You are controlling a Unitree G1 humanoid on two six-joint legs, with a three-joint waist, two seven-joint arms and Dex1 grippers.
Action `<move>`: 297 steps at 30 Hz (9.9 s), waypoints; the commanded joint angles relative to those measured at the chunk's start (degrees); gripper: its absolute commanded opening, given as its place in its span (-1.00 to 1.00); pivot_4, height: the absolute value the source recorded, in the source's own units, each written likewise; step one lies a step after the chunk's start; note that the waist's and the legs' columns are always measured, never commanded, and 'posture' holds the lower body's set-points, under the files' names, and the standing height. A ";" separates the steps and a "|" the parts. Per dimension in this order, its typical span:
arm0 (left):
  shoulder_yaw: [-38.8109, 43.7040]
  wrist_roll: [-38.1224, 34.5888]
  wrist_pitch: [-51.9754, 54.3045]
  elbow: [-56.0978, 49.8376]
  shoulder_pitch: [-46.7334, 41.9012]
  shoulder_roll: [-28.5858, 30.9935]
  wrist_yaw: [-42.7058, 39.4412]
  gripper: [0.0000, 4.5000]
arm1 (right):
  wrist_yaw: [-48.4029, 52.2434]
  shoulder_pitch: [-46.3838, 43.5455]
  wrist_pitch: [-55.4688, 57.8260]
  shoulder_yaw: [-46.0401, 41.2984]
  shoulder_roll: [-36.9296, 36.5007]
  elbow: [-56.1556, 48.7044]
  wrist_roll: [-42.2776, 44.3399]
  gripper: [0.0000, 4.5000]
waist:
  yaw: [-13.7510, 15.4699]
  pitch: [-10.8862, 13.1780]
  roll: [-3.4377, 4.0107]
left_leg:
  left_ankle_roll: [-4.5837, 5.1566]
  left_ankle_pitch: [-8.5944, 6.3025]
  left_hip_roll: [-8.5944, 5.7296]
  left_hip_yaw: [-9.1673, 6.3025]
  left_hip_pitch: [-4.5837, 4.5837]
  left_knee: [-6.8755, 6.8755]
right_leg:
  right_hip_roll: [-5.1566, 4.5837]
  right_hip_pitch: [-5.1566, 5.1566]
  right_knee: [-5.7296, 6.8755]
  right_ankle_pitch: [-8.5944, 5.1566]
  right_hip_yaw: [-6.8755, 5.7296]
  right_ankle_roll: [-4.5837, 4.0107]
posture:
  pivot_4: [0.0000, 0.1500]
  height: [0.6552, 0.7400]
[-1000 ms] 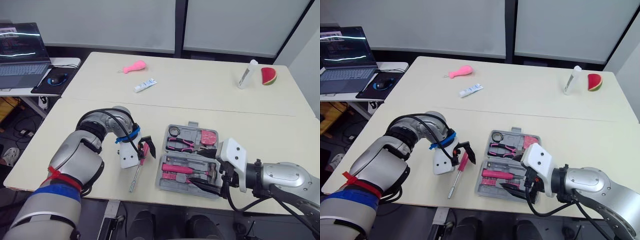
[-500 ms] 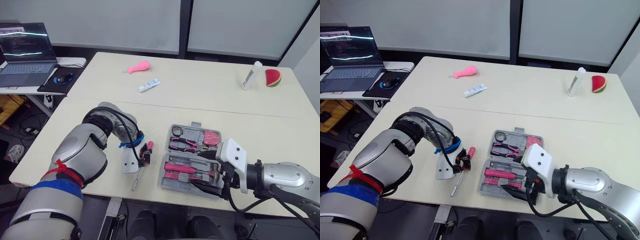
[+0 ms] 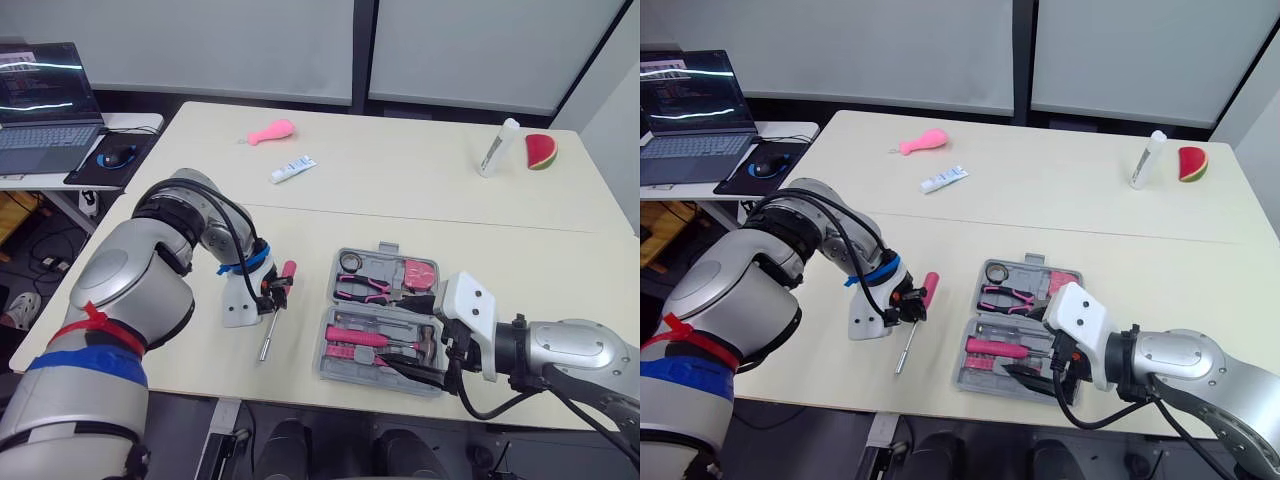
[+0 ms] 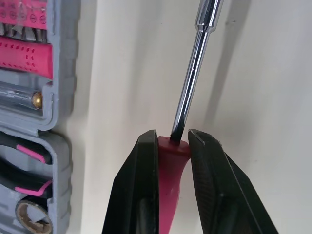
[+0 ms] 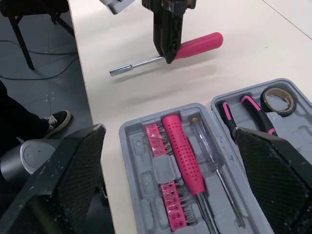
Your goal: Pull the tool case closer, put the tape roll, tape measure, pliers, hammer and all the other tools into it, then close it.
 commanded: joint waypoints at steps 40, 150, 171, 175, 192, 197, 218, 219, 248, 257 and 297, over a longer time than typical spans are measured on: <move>14.74 -61.29 25.88 -15.57 21.14 15.50 -46.86 -0.75 | 4.28 -11.97 -0.72 17.18 6.10 7.05 -15.02 1.00 | -3.41 -0.02 0.04 | -0.27 0.22 0.19 -0.25 0.03 0.12 | -0.08 -0.51 0.91 0.00 -0.11 0.00 | 1.00 1.00; 57.53 -83.02 106.31 -67.71 61.52 14.41 -51.08 -0.71 | 3.05 -1.52 0.37 5.36 7.84 -3.60 -17.85 1.00 | -2.11 -0.11 0.13 | -0.33 0.25 0.08 -0.91 0.23 0.06 | 0.04 -0.01 0.78 0.00 0.08 -0.01 | 1.00 1.00; 25.80 -69.63 120.73 -87.57 55.80 -2.76 -40.36 -0.71 | 14.64 25.14 -4.92 -16.37 -10.72 -6.79 -12.99 1.00 | -0.99 -0.10 0.17 | -0.17 0.28 -0.22 -0.85 0.07 0.06 | 0.17 0.20 0.49 0.00 0.45 0.00 | 1.00 1.00; 24.45 -67.97 120.21 -84.95 54.72 -5.24 -38.83 -0.71 | 14.70 24.81 -4.94 -16.34 -10.91 -6.57 -12.91 1.00 | -1.04 -0.10 0.18 | -0.15 0.30 -0.25 -0.86 0.08 0.06 | 0.18 0.22 0.50 0.00 0.44 0.00 | 1.00 1.00; 22.30 -64.95 111.78 -78.41 56.02 -4.03 -41.43 -0.71 | 12.74 21.85 -3.33 -14.88 -11.57 -7.09 -9.46 1.00 | -0.72 -0.16 0.26 | -0.14 0.32 -0.36 -1.04 0.12 0.06 | 0.16 0.55 0.19 0.00 0.36 0.00 | 1.00 1.00; 21.81 -64.17 111.08 -78.23 56.33 -4.76 -41.88 -0.71 | 12.31 21.74 -3.34 -14.46 -11.73 -7.08 -9.22 1.00 | -0.69 -0.25 0.41 | -0.14 0.32 -0.37 -1.15 0.29 0.05 | 0.15 0.89 -0.07 0.00 0.25 0.00 | 1.00 1.00; 20.82 -62.15 118.51 -80.42 54.64 -6.84 -41.53 -0.71 | 11.56 22.80 -3.82 -14.30 -11.92 -7.08 -9.43 1.00 | -0.63 -0.30 0.48 | -0.13 0.31 -0.41 -1.16 0.31 0.00 | 0.14 0.98 -0.19 0.00 0.26 0.00 | 1.00 1.00; 21.09 -62.69 120.13 -81.04 54.47 -6.86 -41.85 -0.71 | 11.44 22.86 -3.89 -14.28 -11.91 -7.09 -9.34 1.00 | -0.63 -0.30 0.48 | -0.13 0.31 -0.41 -1.15 0.31 0.00 | 0.14 0.98 -0.19 0.00 0.26 0.00 | 1.00 1.00; 22.56 -68.50 117.45 -79.22 51.40 -3.11 -47.21 -0.89 | 8.96 23.73 -4.28 -14.97 -11.85 -7.09 -7.10 1.00 | -0.32 -0.30 0.48 | -0.13 0.32 -0.44 -1.19 0.24 0.00 | 0.13 0.97 -0.24 0.00 0.24 0.00 | 1.00 1.00; 19.48 -62.92 115.50 -74.84 52.78 -4.48 -44.03 -0.99 | 8.33 23.00 -3.96 -14.58 -11.93 -7.09 -6.54 1.00 | -0.21 -0.30 0.48 | -0.13 0.32 -0.44 -1.19 0.24 0.00 | 0.13 0.97 -0.24 0.00 0.25 0.00 | 1.00 1.00; 41.77 -64.55 76.59 -34.04 45.58 -7.15 -42.84 -1.00 | 5.31 8.63 -28.06 10.73 3.55 35.05 -47.10 -0.99 | -1.21 -0.37 0.57 | -0.16 0.33 -0.44 -1.13 0.44 -0.05 | 0.08 0.91 -0.09 -0.01 0.27 0.01 | 1.00 1.00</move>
